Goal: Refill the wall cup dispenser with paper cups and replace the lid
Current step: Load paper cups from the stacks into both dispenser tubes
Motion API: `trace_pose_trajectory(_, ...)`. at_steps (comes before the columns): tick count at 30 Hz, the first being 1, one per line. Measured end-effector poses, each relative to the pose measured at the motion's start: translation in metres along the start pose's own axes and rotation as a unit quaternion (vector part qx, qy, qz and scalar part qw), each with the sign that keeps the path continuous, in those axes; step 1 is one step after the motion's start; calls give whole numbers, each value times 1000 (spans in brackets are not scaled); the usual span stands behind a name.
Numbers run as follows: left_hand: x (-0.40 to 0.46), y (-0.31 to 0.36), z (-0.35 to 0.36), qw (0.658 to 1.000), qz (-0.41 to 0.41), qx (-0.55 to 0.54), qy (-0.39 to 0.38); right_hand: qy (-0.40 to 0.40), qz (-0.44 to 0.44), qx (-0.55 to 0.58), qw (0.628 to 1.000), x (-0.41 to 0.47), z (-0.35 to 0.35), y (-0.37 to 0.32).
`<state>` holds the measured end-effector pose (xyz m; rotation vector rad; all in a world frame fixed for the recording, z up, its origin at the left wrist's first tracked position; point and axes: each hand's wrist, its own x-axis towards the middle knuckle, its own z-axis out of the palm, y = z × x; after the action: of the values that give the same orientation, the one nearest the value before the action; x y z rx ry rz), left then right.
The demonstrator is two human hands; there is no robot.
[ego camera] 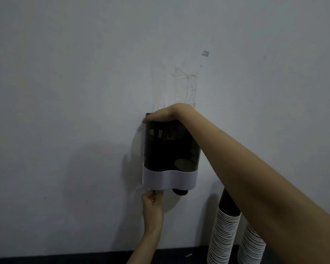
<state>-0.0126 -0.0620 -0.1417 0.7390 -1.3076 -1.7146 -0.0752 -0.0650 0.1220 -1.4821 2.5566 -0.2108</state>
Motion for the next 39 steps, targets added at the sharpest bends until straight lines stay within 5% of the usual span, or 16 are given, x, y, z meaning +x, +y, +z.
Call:
trace_pose_trajectory(4,3,6,-1,999,-32,-26,33,-17,-16,100,995,-2,-3,8)
trace_pose_trajectory(12,10,7,1,1000,-5,11,0,-9,0,24,1000,6,0,2)
trace_pose_trajectory(22,10,1,0,999,-5,52,1,9,-43,62,997,2,5,7)
trace_pose_trajectory(25,4,-8,9,995,-27,97,5,133,-128,93,978,-11,22,22)
trace_pose_trajectory(28,-5,-18,22,992,-46,119,-14,371,-185,172,894,-42,43,59)
trace_pose_trajectory(30,-11,-32,36,987,-70,141,-40,512,-140,198,824,-68,70,100)
trace_pose_trajectory(32,-18,-51,55,973,-99,190,-82,571,-38,254,780,-88,111,150)
trace_pose_trajectory(36,-24,-85,91,928,-75,308,-194,406,174,382,811,-98,202,223)
trace_pose_trajectory(39,-15,-108,117,893,-37,373,-249,328,201,393,835,-81,253,256)
